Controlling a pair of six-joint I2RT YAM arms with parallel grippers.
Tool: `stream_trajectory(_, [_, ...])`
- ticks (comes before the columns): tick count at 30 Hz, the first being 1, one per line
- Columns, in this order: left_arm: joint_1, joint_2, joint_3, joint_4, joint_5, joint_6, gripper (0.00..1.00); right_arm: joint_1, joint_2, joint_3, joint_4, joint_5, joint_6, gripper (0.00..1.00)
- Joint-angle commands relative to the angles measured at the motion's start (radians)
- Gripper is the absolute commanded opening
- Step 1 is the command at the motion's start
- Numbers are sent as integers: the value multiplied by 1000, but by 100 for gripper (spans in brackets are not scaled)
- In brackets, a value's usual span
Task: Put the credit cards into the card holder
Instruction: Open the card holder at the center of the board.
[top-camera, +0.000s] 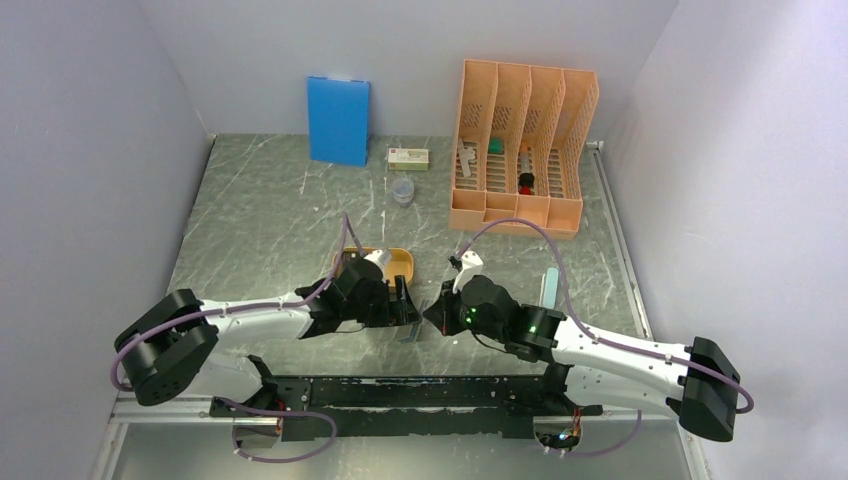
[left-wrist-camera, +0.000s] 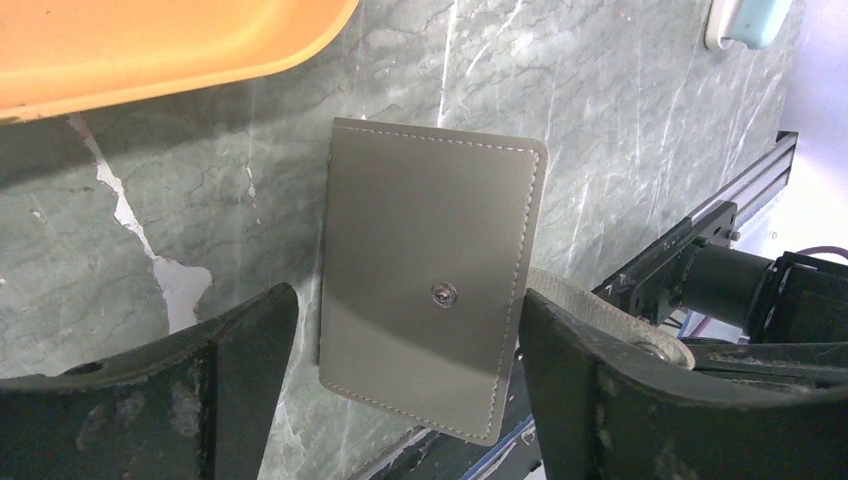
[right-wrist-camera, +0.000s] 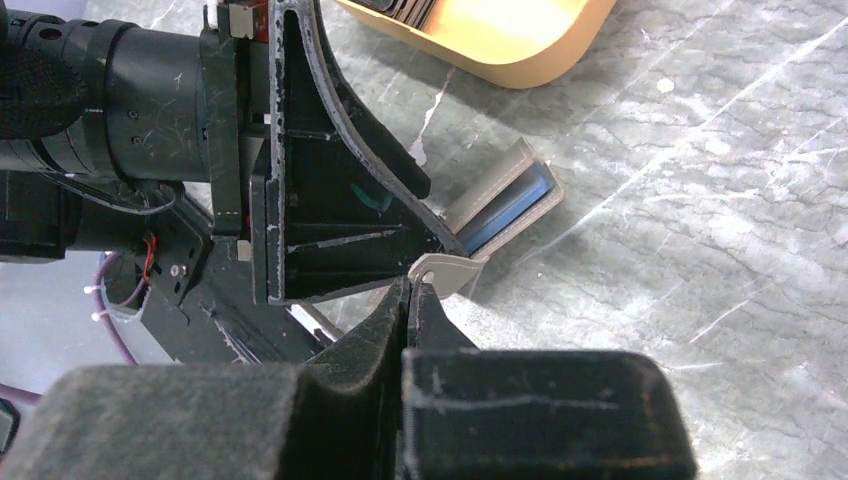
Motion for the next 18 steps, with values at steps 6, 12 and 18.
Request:
stream_trajectory(6, [-7,-9,26,-17,-45,13,64,-5,-30,-18,0,18,-16,0])
stream_trajectory(12, [-8,-47,-3,-45,-74,3,37,-5,-54,-40,-28,53,1,0])
stream_trajectory(18, [-7,-87,-40,-76,-76,-13,9,-4,-57,-58,-38,76,44,0])
